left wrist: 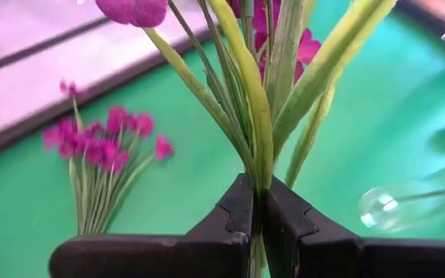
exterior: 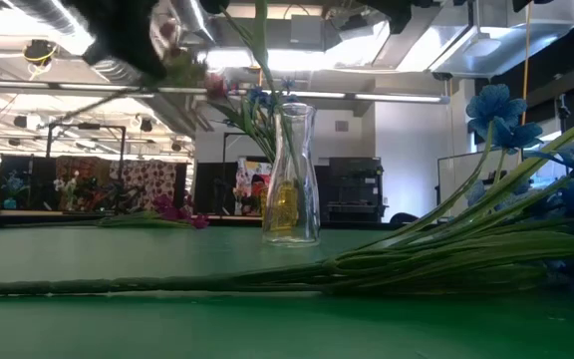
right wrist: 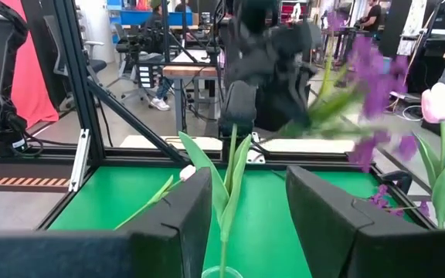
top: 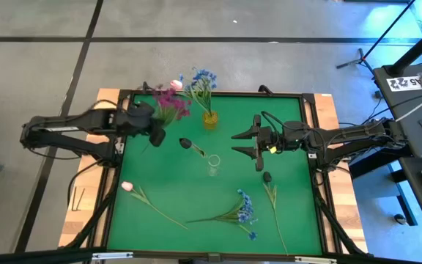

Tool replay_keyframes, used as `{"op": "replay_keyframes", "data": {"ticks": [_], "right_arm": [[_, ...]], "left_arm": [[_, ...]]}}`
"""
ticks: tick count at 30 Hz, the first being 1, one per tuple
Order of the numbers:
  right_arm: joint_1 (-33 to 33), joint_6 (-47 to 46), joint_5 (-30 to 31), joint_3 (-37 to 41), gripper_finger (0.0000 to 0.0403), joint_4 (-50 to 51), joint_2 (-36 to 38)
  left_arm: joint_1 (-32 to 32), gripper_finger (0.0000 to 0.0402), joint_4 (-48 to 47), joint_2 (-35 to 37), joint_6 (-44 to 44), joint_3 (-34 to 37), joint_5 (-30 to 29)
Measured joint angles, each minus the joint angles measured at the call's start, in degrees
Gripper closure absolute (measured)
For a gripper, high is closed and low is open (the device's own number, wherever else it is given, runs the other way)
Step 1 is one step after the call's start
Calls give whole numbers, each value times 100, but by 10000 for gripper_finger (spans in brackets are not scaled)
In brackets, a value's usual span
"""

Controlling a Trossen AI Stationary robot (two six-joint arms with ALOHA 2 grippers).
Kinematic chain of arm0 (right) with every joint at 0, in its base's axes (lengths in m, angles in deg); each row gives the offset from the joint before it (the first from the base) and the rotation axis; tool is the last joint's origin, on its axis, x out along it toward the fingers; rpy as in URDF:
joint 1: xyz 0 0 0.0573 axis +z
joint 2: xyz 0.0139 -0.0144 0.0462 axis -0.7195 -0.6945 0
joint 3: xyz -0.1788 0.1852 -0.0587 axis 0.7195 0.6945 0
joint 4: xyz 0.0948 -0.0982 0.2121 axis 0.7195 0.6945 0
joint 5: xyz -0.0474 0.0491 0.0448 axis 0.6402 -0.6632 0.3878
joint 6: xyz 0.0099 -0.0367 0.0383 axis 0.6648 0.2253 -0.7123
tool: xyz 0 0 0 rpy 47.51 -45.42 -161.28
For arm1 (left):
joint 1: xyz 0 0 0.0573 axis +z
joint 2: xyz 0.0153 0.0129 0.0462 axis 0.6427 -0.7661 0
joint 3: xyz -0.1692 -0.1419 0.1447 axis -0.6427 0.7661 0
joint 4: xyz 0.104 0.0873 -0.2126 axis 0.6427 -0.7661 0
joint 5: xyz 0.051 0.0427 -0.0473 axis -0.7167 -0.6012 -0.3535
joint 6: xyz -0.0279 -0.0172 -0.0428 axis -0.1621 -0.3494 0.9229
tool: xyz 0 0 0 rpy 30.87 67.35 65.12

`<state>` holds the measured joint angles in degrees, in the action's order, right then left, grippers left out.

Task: Sort flowers into vase by color
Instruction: Put the bottom purple flowers into the transparent vase

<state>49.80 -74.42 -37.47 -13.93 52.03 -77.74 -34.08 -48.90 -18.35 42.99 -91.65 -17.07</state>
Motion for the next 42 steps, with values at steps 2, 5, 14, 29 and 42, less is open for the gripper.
{"op": "replay_keyframes", "data": {"ticks": [2, 5, 14, 29, 42], "right_arm": [[0, 0, 0, 0, 236, -2, -2], [0, 0, 0, 0, 236, -118, -2], [-1, 15, 0, 0, 236, -269, -31], [-2, 17, 0, 0, 236, -266, -31], [-7, 226, -183, -356, 236, -1436, -637]], "left_arm": [[-4, 394, 20, 157, -125, -191, -46], [-57, 394, 182, 350, -386, -437, -189], [-307, 393, 1823, 646, -1276, -657, 199], [-348, 393, 4218, 445, -2286, -657, 1406], [-487, 393, 5688, -550, -2374, -657, 2453]]}}
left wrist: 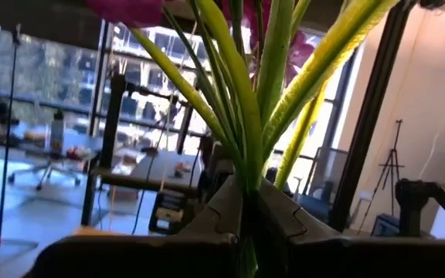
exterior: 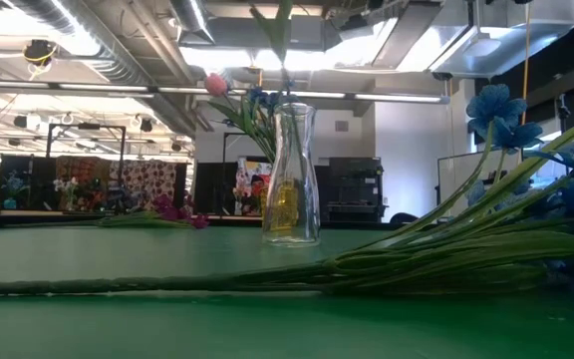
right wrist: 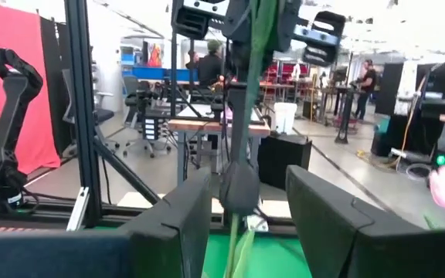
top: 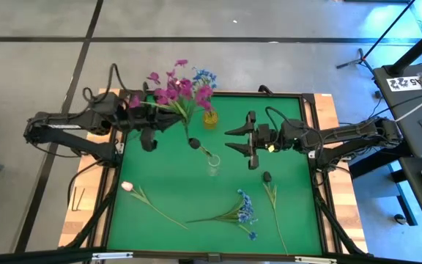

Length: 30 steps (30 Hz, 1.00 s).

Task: Sort flowers into vase by color
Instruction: Put the bottom purple flowers into the transparent vase

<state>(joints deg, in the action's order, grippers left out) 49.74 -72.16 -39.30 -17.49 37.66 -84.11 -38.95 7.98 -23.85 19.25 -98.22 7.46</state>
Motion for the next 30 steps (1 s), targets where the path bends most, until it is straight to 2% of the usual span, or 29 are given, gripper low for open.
{"op": "replay_keyframes", "data": {"ticks": [7, 19, 30], "right_arm": [[0, 252, -72, -574, 236, -1, -484], [-49, 397, -66, -1158, 236, 3, -923], [-360, 246, -104, -2042, 236, 647, -1598]], "left_arm": [[57, 393, 703, -233, -584, 7, -23], [42, 393, 1276, -305, -598, 7, -19], [44, 393, 1567, -968, -594, 4, 15]]}}
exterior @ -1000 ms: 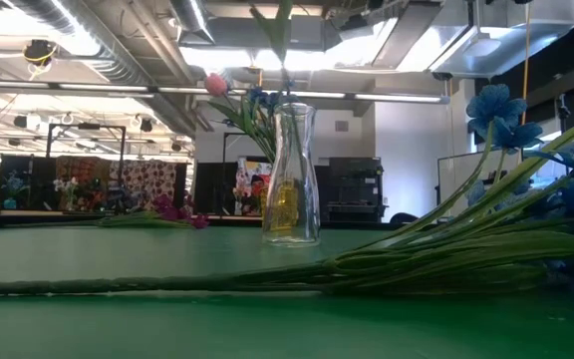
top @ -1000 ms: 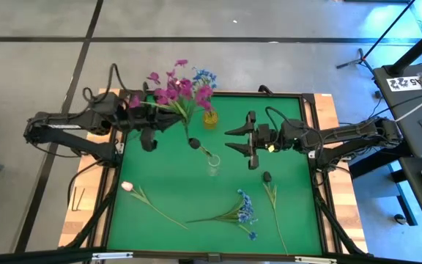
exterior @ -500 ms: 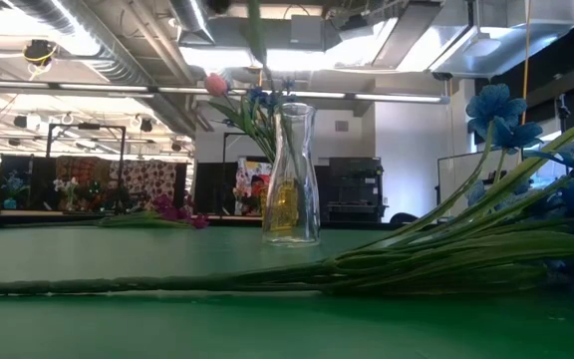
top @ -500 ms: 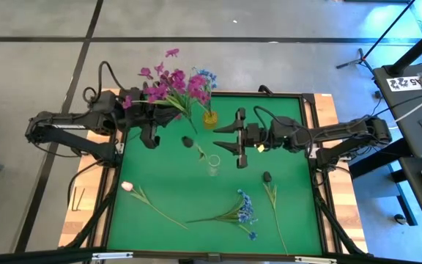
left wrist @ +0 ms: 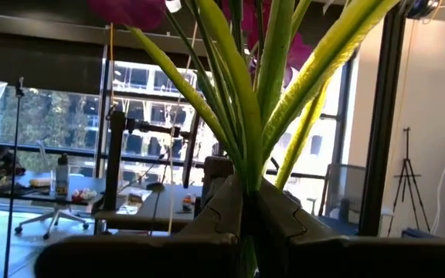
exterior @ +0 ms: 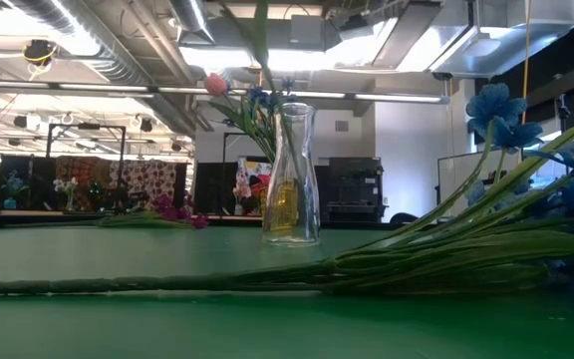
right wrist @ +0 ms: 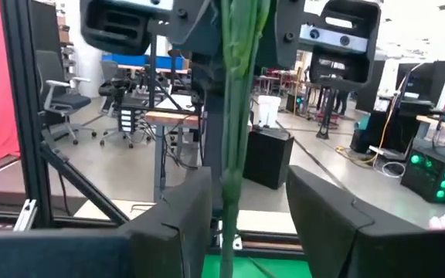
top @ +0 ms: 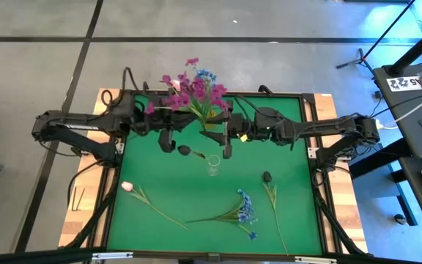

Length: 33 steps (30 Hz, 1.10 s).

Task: Sort flowers into vase by color
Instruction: Put the bottom purple flowers into the transparent vase

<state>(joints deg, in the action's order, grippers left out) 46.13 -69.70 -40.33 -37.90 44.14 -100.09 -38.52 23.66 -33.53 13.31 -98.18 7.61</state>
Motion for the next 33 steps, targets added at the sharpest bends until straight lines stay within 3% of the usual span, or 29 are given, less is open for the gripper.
{"op": "replay_keyframes", "data": {"ticks": [9, 24, 28, 33], "right_arm": [[-16, -4, -13, -33, 251, 207, -19], [-16, -52, -13, -26, 390, 596, -1], [-16, -95, -8, -24, 382, 685, 79], [-11, -157, -10, -22, 378, 832, 265]], "left_arm": [[0, 393, -32, -10, -2, 2, 0], [-3, 393, -280, 7, -48, 2, -98], [-4, 382, -269, 9, -48, 2, -372], [-4, 332, -351, 44, -213, 0, -466]]}}
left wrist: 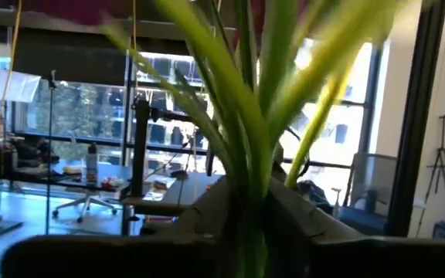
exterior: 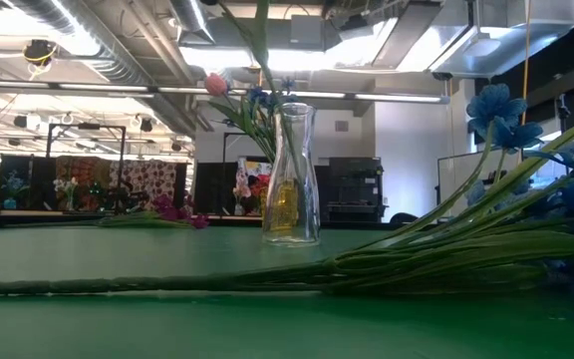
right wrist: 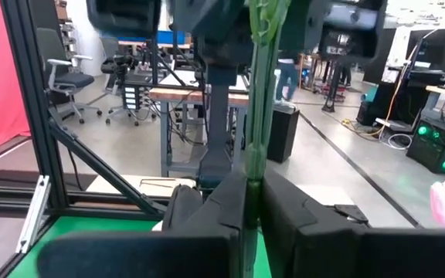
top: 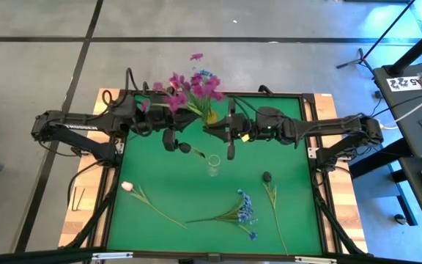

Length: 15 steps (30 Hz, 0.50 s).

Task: Sort flowers into vase by color
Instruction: Put the bottom purple flowers into the transparent vase

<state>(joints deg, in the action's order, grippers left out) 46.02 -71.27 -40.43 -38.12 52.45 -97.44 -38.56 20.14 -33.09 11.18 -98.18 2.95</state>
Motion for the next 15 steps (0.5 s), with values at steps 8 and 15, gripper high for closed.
{"op": "replay_keyframes", "data": {"ticks": [8, 15], "right_arm": [[0, 4, 41, 0, 386, 447, 405], [2, 2, 41, 254, 393, 522, 574]], "left_arm": [[4, 259, -497, 399, -137, 0, -381], [4, 241, -1569, 994, -48, 0, -672]]}}
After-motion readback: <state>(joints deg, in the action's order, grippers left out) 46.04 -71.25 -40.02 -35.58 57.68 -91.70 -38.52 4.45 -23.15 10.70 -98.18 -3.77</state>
